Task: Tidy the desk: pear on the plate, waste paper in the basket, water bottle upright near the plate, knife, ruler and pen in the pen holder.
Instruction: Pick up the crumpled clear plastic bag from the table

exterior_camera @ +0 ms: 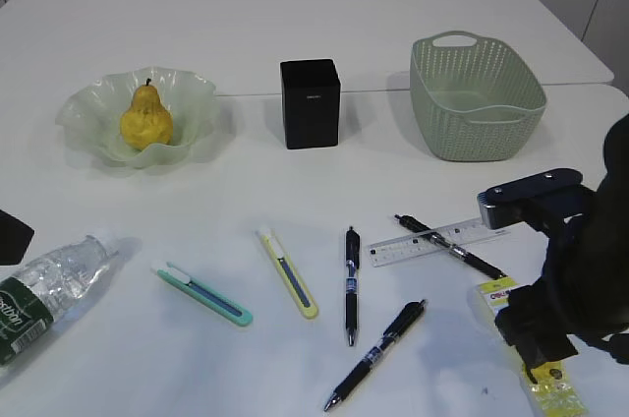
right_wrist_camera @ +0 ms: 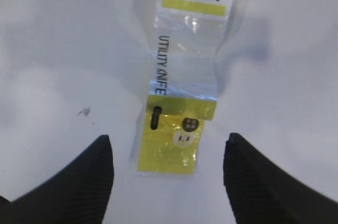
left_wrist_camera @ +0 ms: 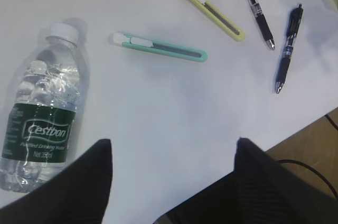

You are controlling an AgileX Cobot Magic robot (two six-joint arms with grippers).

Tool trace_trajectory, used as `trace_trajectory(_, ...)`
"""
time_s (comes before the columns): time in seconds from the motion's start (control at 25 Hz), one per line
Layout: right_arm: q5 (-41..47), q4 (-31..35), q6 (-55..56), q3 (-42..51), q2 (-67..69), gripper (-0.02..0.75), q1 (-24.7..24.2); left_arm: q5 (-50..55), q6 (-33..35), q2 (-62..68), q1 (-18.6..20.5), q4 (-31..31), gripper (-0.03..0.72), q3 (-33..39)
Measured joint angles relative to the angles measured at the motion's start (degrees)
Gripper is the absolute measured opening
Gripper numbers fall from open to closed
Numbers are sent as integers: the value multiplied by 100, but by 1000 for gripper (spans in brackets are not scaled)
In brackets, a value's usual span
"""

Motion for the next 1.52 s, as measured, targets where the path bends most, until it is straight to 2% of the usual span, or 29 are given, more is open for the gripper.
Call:
trace_trajectory(0.08, -15, 0, 0, 17, 0, 512, -27, -2, 0, 0, 0, 0, 510, 0)
trace_trajectory(0.12, -102, -22, 0, 73, 0, 512, -249, -12, 0, 0, 0, 0, 510, 0)
trace_trajectory(0.28, -182, 68, -93, 78, 0, 512, -344, -26, 0, 0, 0, 0, 510, 0)
trace_trajectory(0.48, -269, 397, -269, 78, 0, 512, -343, -39, 0, 0, 0, 0, 510, 0)
trace_trajectory(1.52, -781, 501, -346, 78, 605, 512, -343, -52, 2, 0, 0, 0, 510, 0)
